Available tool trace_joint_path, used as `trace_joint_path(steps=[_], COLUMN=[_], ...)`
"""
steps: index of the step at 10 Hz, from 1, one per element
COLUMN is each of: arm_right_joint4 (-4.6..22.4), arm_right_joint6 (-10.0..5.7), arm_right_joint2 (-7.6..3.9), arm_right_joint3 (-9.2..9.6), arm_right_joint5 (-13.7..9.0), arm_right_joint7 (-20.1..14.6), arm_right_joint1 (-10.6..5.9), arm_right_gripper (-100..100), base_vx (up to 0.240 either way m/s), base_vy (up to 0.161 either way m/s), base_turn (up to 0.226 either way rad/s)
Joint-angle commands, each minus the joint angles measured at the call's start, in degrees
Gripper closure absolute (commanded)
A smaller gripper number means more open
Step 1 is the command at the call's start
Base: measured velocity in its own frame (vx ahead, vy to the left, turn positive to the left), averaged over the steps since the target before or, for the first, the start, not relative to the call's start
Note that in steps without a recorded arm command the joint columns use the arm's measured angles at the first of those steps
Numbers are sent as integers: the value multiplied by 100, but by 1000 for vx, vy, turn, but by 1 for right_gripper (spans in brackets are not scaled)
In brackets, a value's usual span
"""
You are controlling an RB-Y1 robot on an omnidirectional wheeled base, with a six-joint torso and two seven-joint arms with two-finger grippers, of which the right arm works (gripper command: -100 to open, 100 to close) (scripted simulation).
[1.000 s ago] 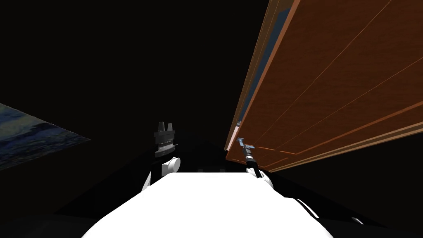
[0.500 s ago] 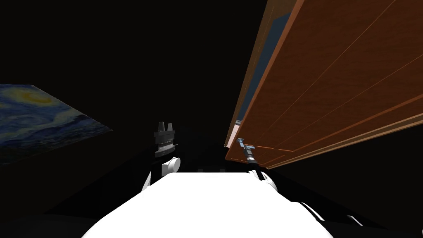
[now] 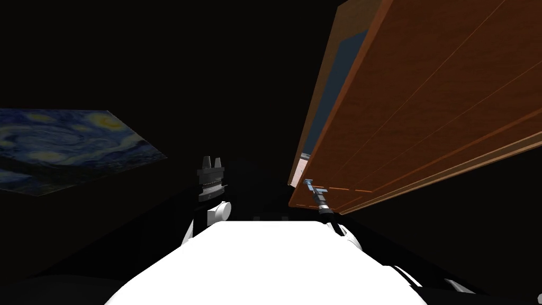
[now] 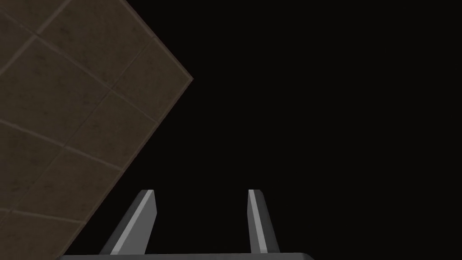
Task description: Pull the door open
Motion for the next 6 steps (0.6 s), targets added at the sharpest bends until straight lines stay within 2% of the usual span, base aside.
trace_joint_path(steps=[1,4,6], arm_right_joint4=[7,27,32], arm_right_joint6=[-171,-491,-586], arm_right_joint2=[-55,-217,-265], arm_right_joint3=[89,225,266], arm_right_joint5=[39,95,112], arm_right_joint7=[-96,-280,-335], arm_right_joint1=[108,307,366], arm_right_gripper=[100,100,100], base_vx=[-246,-242,-165], base_vy=[-81,-83,-35], base_turn=[165,158,75])
